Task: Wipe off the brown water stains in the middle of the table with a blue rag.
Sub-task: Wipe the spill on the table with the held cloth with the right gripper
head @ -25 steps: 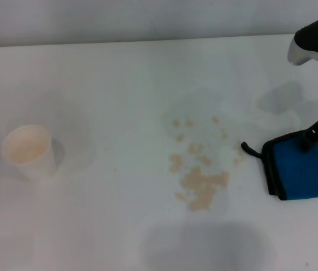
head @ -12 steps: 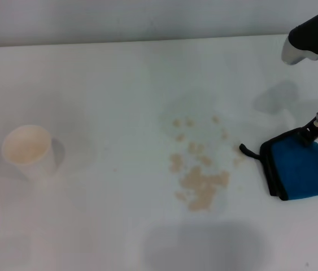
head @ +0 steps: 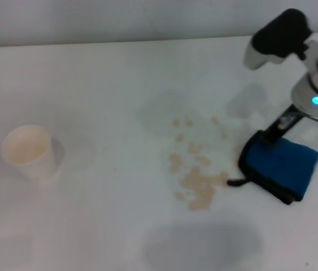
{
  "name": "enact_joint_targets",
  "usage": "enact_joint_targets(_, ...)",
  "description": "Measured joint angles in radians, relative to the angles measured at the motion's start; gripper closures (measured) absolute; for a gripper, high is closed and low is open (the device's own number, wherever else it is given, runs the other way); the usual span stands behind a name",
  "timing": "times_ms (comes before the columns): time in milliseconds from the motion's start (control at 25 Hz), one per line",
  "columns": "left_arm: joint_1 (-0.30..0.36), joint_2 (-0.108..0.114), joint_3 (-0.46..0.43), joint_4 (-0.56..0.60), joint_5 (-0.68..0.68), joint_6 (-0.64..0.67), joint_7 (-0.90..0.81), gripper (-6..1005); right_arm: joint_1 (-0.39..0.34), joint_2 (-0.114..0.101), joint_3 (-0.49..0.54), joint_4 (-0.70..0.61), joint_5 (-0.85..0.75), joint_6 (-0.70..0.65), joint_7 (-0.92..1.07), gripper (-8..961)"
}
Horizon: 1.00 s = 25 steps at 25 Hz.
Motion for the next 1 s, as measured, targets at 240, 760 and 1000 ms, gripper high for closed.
enact_joint_targets(240,0.001,-0.002,0.001,-0.002,0.001,-0.01,-0.001,124,0.079,0.004,-0.105,0.1,0.119,-0.066,-0.042,928)
enact_joint_targets(760,-0.001,-0.002,0.0,0.001,0.001,-0.014,-0.002,125,0.145,0.008,-0.28,0.096,0.377,0.001,-0.15,927)
enact_joint_targets(1000,-0.004,0.0,0.002,0.003,0.001,-0.016,-0.003,125,0.159,0.01,-0.338,0.094,0.459,0.041,-0.204,926)
